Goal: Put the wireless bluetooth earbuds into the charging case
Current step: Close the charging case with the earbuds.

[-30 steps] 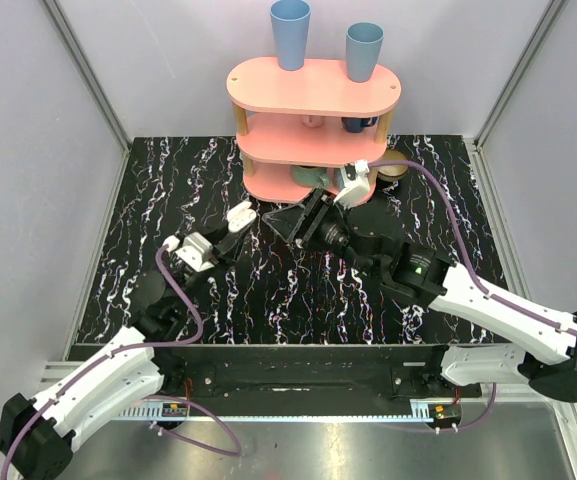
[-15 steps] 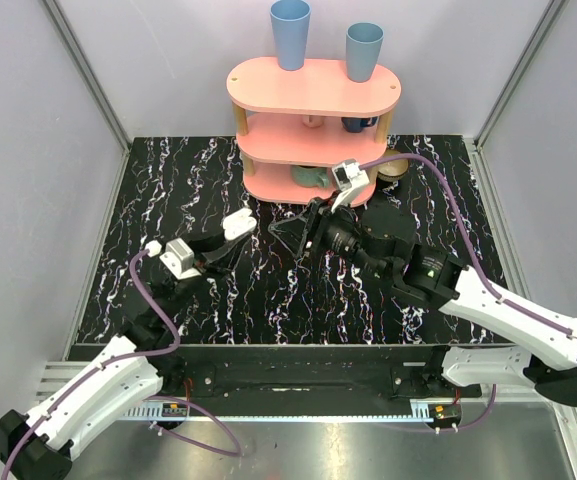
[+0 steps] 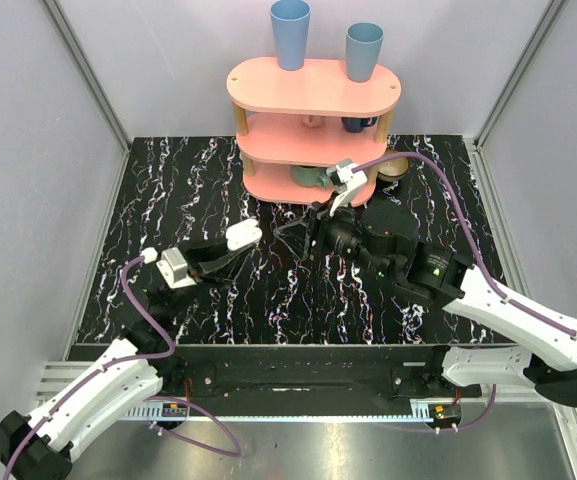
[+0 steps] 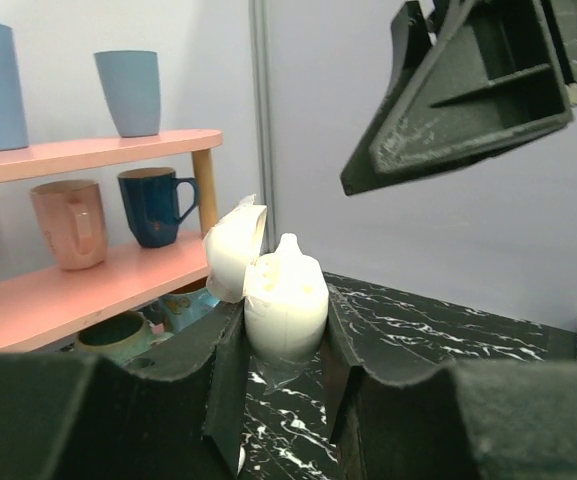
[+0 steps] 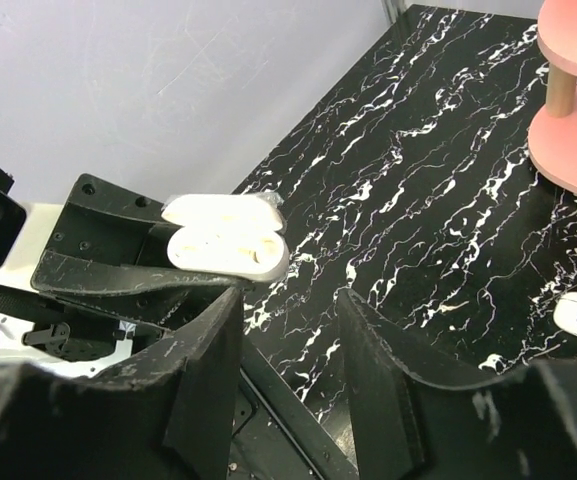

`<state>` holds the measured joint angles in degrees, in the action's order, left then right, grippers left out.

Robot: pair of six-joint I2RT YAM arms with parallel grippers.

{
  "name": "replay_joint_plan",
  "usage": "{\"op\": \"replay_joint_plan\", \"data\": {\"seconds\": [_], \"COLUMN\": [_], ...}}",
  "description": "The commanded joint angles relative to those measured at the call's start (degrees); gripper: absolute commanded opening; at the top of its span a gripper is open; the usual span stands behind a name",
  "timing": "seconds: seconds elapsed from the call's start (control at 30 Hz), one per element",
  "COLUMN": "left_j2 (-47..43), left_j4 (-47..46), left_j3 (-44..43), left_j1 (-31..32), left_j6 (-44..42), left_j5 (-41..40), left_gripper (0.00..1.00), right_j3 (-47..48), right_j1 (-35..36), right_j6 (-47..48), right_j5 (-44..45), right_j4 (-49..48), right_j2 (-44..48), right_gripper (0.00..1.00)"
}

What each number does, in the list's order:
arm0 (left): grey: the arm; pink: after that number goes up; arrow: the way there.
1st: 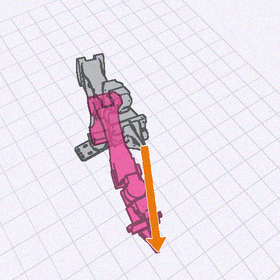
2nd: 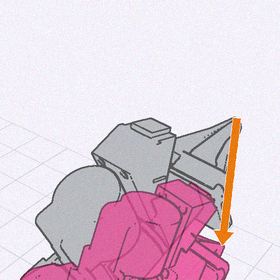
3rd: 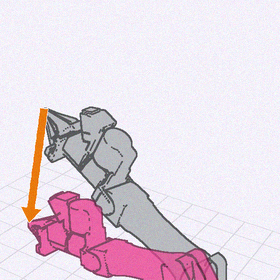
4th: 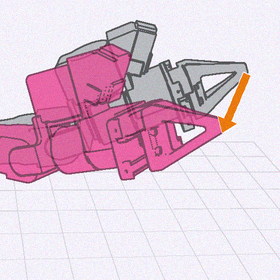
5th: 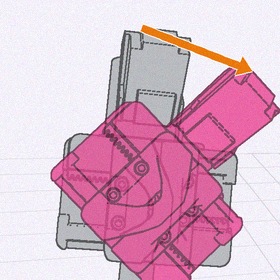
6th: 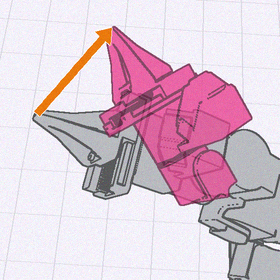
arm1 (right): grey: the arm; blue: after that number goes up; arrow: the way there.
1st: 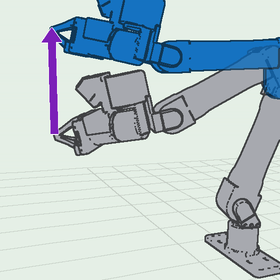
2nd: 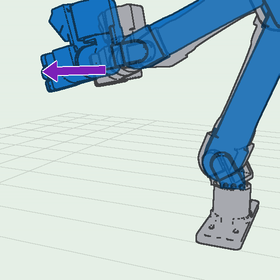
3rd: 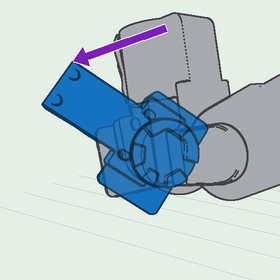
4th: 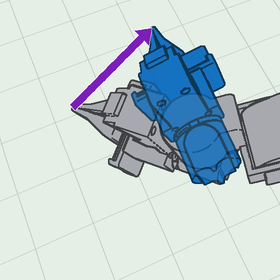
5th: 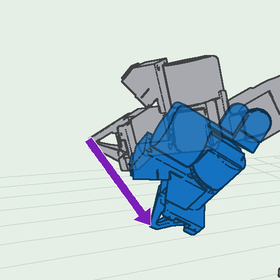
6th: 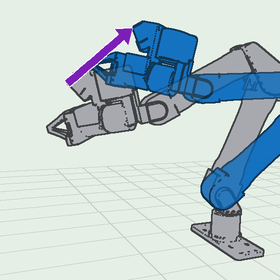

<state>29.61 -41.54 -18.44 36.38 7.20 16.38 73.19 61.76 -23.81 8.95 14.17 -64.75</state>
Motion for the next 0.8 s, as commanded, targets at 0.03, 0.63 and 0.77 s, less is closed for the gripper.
{"op": "replay_joint_plan", "data": {"seconds": [0.03, 0.63, 0.77], "left_j2": [1.9, 13.7, 13.0], "left_j4": [-8.7, -22.3, -20.4], "left_j3": [0.3, -2.4, -2.8], "left_j1": [0.0, 0.0, 0.0], "left_j6": [3.7, 14.5, 13.8], "left_j5": [7.2, 21.6, 22.2], "left_gripper": [0.0, 0.0, 0.0], "right_j3": [4.2, 9.6, 9.3], "right_j1": [-1.0, -2.1, -2.1], "right_j6": [1.6, 1.9, 1.5], "right_j5": [2.6, 3.1, 5.4], "right_j4": [0.7, 3.5, 5.8], "right_j2": [1.3, -8.5, -10.0], "right_gripper": [0.51, 0.56, 0.56]}}
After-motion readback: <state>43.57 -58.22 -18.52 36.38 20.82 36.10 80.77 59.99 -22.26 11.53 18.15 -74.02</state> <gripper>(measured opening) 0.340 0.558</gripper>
